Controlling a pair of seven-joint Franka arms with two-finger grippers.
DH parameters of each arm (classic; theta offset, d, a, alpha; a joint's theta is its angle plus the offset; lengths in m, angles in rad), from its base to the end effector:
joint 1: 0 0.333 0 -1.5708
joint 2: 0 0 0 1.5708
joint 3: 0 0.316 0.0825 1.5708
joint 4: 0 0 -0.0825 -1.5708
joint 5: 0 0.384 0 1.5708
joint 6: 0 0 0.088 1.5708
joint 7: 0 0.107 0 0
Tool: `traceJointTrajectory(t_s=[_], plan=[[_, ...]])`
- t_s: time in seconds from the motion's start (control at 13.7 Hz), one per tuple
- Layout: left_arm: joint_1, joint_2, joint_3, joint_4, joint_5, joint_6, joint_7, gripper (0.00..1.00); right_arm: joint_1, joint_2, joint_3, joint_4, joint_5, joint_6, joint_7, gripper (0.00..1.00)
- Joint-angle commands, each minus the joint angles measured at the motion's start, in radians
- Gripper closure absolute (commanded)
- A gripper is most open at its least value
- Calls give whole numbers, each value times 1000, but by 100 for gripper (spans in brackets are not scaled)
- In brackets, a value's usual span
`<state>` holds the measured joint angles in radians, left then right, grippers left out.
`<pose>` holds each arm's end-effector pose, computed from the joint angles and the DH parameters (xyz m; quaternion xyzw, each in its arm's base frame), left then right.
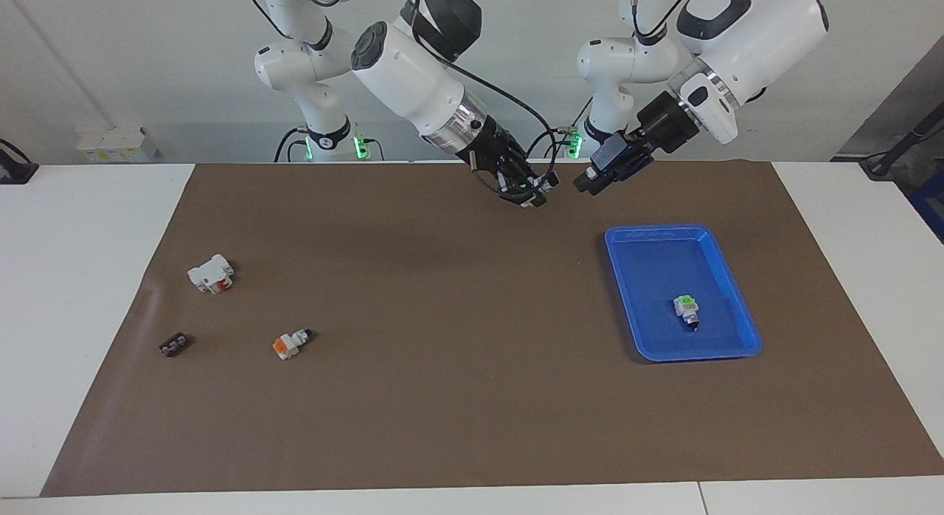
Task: Turn and place switch with both arms
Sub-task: 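Reach the left gripper toward the switch held by the right gripper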
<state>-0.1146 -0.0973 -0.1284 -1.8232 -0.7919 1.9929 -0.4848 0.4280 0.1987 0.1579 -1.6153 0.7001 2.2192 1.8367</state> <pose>0.5320 -0.1803 0.6148 0.8968 0.2192 -0.0144 0.3840 0.5436 0.3748 0.5599 -0.6527 0.6586 0.2366 0.2901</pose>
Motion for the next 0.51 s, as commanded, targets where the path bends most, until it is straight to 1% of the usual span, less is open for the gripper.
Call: traceJointTrajectory(t_s=[0.0,0.29,0.44], plan=[[-31,-38,6,-54,-20,35,-6,50,-11,4,2,21,-25,-26,26,100],[-53,-45,7,-68,-20,37,-6,58,-18,2,2,21,-25,-27,26,100],[-63,-54,6,-84,-20,40,-8,64,-18,2,2,21,-25,-27,26,100]])
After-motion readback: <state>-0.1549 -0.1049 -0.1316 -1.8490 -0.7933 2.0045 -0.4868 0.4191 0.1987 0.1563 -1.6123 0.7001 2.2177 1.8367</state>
